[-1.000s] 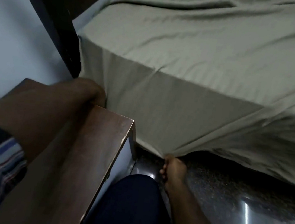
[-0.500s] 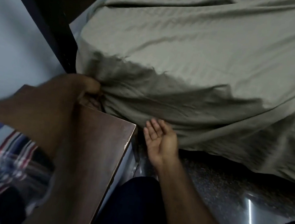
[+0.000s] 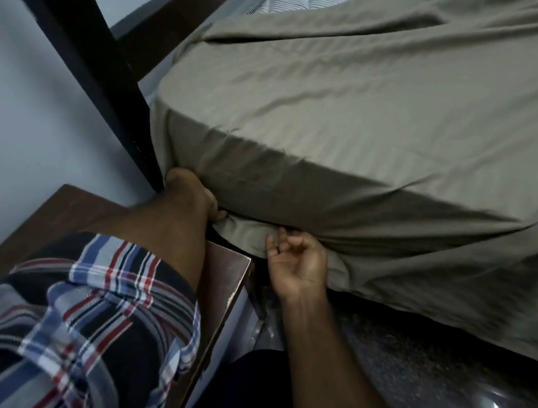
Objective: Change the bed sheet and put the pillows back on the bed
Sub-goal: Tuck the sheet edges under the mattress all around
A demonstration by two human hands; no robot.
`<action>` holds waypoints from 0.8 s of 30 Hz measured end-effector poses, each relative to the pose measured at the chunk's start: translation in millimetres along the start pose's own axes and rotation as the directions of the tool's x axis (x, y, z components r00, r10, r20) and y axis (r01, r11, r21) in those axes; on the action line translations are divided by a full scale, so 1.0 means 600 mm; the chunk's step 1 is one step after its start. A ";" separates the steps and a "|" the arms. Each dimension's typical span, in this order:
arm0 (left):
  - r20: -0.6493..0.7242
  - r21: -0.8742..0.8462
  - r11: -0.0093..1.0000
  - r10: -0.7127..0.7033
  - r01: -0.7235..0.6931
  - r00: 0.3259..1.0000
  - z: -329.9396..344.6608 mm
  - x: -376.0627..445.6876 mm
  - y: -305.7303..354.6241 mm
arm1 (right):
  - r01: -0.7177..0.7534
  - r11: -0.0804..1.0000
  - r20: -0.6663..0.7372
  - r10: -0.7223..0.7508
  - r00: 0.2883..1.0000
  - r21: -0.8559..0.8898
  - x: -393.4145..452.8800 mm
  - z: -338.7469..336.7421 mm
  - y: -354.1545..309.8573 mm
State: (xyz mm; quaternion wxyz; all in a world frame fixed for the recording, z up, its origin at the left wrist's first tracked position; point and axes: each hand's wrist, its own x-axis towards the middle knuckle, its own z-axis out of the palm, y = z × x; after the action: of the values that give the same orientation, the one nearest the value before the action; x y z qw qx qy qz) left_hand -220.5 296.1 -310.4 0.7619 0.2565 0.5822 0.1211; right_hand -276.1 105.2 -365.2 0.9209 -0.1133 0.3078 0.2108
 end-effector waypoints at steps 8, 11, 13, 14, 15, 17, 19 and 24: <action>0.031 0.011 0.999 0.053 -0.053 0.998 0.002 -0.012 -0.015 | 0.004 1.000 0.064 -0.004 0.998 0.008 0.063 0.040 -0.004; 0.093 -0.059 0.998 0.029 -0.023 0.995 0.002 -0.007 -0.014 | -0.002 0.997 0.034 0.005 0.999 -0.074 0.073 0.033 0.004; 0.054 -0.034 0.999 0.034 -0.032 0.998 0.000 -0.006 -0.011 | -0.044 0.987 -0.015 0.042 0.999 -0.158 0.058 0.019 0.003; 0.033 -0.015 0.999 0.029 -0.029 0.999 0.000 -0.007 -0.012 | -0.061 0.981 -0.044 0.054 0.998 -0.186 0.046 0.010 0.002; 0.023 0.011 0.999 0.031 -0.031 0.999 -0.001 -0.001 -0.012 | -0.078 0.977 -0.067 0.065 0.996 -0.200 0.034 0.000 0.002; 0.007 0.045 0.998 0.043 -0.043 0.999 -0.002 0.012 -0.012 | -0.083 0.978 -0.094 0.066 0.993 -0.192 0.016 -0.017 0.008; 0.015 0.032 0.999 0.039 -0.040 0.999 -0.004 0.026 -0.011 | -0.071 0.981 -0.079 0.058 0.995 -0.180 0.016 -0.014 0.018; 0.029 0.008 0.999 0.048 -0.048 0.998 0.001 0.009 -0.016 | -0.090 0.996 0.030 0.090 0.995 -0.010 0.068 0.040 0.028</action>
State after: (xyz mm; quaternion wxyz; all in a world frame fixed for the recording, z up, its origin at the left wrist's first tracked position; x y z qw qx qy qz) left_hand -219.4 290.5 -320.2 0.7661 0.2753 0.5653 0.1332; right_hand -241.9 141.6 -372.6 0.9145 -0.1001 0.2976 0.2552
